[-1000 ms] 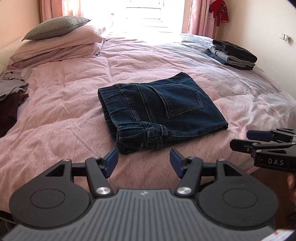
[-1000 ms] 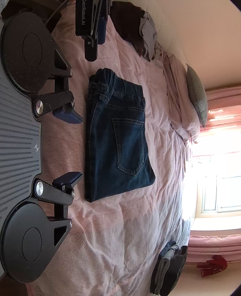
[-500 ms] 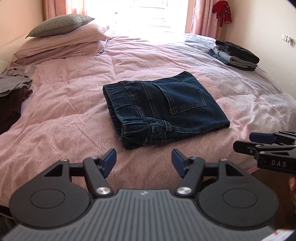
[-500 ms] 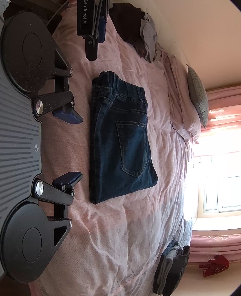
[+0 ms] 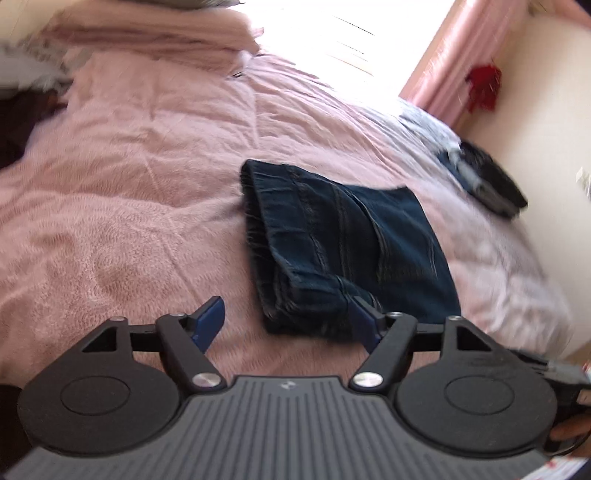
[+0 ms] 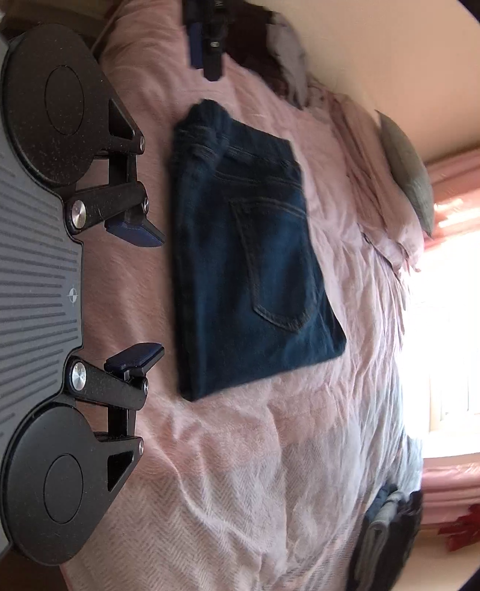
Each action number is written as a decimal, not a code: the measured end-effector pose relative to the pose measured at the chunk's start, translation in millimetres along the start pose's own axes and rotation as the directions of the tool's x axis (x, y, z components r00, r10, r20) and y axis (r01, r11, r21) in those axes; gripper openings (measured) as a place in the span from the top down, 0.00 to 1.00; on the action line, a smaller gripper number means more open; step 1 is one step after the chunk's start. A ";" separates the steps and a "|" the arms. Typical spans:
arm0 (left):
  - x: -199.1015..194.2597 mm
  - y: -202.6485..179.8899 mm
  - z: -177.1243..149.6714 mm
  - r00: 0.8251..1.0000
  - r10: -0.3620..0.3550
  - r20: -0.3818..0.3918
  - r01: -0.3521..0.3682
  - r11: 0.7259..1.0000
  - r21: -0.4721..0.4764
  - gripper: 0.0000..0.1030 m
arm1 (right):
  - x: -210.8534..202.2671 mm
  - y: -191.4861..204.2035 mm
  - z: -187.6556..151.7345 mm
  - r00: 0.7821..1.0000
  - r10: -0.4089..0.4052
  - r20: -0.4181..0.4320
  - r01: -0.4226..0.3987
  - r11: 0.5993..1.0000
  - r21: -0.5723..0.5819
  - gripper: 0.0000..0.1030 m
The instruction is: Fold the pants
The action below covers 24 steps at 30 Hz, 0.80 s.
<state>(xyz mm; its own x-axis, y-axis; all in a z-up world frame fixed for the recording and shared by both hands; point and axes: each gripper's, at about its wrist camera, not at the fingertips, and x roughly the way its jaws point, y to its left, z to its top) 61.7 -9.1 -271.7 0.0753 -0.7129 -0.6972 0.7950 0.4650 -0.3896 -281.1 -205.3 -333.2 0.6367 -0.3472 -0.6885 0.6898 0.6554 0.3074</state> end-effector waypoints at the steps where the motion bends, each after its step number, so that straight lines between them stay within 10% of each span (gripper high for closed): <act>1: 7.6 10.4 5.8 1.000 -0.024 -0.009 0.023 0.998 -0.050 0.31 | 2.7 -10.9 7.4 1.000 0.010 0.014 -0.010 0.999 0.042 0.46; 7: 66.5 57.7 24.3 0.969 -0.241 -0.055 0.212 0.923 -0.321 0.30 | 33.6 -77.3 41.6 0.995 0.086 0.040 -0.094 0.953 0.287 0.36; 12: 100.1 67.9 36.2 0.944 -0.327 -0.055 0.285 0.886 -0.367 0.30 | 70.5 -105.1 60.8 0.979 0.205 0.004 -0.193 0.918 0.346 0.35; 20: 133.5 57.2 49.2 0.927 -0.362 -0.100 0.308 0.886 -0.346 0.32 | 125.3 -121.9 93.1 0.910 0.414 -0.038 -0.375 0.856 0.357 0.35; 24: 138.5 51.1 47.0 0.931 -0.352 -0.093 0.307 0.896 -0.320 0.38 | 150.3 -119.4 103.6 0.870 0.487 -0.076 -0.439 0.836 0.330 0.51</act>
<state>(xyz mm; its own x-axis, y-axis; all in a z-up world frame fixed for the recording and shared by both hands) 141.1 -108.8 -359.9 -0.2659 -0.7790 -0.5679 0.5433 0.3655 -0.7558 -232.0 -405.2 -405.3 0.8638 0.0680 -0.4993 0.4108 0.4787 0.7759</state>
